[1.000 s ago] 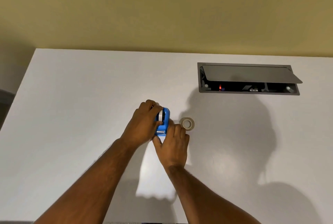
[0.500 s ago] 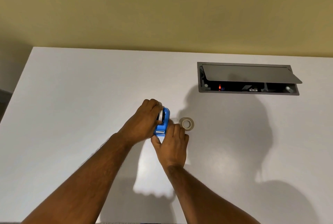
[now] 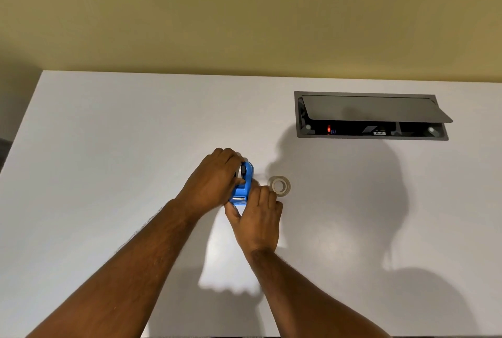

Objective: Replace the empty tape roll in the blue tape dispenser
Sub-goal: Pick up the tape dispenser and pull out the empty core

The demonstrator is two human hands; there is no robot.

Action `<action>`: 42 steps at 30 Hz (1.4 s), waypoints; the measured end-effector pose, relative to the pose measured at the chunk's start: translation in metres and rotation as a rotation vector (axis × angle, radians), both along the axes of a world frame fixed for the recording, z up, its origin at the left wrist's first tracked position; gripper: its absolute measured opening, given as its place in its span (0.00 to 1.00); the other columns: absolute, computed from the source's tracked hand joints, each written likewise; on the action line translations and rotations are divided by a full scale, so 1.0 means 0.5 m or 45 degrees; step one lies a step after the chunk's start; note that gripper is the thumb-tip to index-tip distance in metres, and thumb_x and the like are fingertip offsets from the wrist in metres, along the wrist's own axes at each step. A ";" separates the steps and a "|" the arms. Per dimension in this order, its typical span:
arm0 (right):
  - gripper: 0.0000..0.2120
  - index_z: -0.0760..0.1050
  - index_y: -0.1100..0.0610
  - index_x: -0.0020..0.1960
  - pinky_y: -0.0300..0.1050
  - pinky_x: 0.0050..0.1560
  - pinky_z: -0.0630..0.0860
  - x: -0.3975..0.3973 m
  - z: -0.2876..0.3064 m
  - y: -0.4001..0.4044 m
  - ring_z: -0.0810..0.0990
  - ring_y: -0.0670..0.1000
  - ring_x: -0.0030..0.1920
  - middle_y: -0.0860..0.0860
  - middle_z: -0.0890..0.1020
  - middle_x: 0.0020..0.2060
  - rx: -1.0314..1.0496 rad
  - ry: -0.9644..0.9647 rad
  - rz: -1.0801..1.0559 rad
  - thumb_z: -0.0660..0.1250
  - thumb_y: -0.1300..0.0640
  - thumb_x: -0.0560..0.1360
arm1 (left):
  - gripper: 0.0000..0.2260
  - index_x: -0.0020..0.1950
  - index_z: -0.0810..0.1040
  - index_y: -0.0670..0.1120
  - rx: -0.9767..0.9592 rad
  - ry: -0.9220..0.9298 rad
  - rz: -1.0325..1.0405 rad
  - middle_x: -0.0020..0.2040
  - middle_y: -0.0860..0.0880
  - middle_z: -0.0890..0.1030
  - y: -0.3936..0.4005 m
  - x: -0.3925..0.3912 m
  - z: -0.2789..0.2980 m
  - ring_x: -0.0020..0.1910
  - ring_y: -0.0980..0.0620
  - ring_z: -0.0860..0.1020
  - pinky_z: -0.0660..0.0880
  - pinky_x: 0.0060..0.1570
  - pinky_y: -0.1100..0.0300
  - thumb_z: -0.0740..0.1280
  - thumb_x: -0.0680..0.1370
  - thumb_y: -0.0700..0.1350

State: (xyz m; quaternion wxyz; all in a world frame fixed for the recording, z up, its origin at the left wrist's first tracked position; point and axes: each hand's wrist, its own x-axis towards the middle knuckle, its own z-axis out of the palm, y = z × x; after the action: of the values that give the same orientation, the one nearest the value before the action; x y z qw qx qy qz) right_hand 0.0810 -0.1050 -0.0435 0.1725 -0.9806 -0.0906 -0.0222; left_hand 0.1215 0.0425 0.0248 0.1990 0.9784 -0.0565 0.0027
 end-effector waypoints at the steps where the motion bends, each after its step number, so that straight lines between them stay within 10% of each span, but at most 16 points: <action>1: 0.32 0.70 0.55 0.65 0.47 0.49 0.77 0.000 0.001 0.000 0.77 0.51 0.48 0.52 0.77 0.48 -0.003 0.005 -0.002 0.63 0.31 0.73 | 0.17 0.61 0.81 0.41 -0.005 0.001 0.006 0.53 0.43 0.85 0.001 0.002 0.004 0.49 0.42 0.81 0.76 0.49 0.52 0.76 0.74 0.44; 11: 0.32 0.70 0.55 0.64 0.48 0.51 0.77 0.001 0.006 0.000 0.78 0.52 0.49 0.52 0.78 0.49 -0.024 0.040 0.010 0.69 0.34 0.71 | 0.20 0.71 0.77 0.46 -0.330 0.100 0.291 0.66 0.47 0.81 -0.022 -0.033 0.014 0.64 0.46 0.77 0.70 0.66 0.55 0.71 0.79 0.45; 19: 0.33 0.72 0.53 0.66 0.44 0.54 0.75 0.009 0.040 -0.010 0.78 0.49 0.52 0.49 0.80 0.51 0.238 0.220 0.029 0.72 0.34 0.70 | 0.20 0.65 0.78 0.57 -0.737 0.120 0.577 0.57 0.63 0.79 -0.032 -0.068 0.036 0.54 0.62 0.79 0.76 0.56 0.69 0.76 0.75 0.45; 28: 0.18 0.73 0.52 0.67 0.48 0.55 0.81 0.039 0.133 -0.052 0.79 0.47 0.53 0.42 0.77 0.55 0.803 0.509 -0.043 0.68 0.60 0.79 | 0.19 0.62 0.80 0.55 -0.792 0.074 0.617 0.54 0.56 0.81 -0.041 -0.107 0.064 0.52 0.53 0.81 0.81 0.55 0.56 0.78 0.73 0.41; 33: 0.13 0.75 0.43 0.57 0.29 0.46 0.75 0.044 0.212 -0.027 0.79 0.38 0.51 0.38 0.77 0.51 1.085 0.594 -0.088 0.68 0.58 0.77 | 0.17 0.61 0.82 0.52 -0.783 0.029 0.608 0.52 0.54 0.82 -0.062 -0.124 0.082 0.51 0.54 0.80 0.81 0.53 0.56 0.77 0.74 0.43; 42: 0.06 0.83 0.48 0.51 0.36 0.46 0.76 0.043 0.219 -0.024 0.81 0.44 0.45 0.46 0.84 0.45 0.863 0.565 -0.060 0.69 0.54 0.77 | 0.15 0.59 0.84 0.52 -0.751 0.009 0.567 0.49 0.51 0.83 -0.072 -0.137 0.084 0.48 0.51 0.81 0.81 0.51 0.50 0.77 0.74 0.43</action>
State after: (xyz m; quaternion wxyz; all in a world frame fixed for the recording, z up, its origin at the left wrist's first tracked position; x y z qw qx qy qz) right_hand 0.1025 -0.1169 0.0662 0.5009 -0.8509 -0.0163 0.1576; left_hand 0.0530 0.0067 0.0665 0.4673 0.8672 0.1615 0.0589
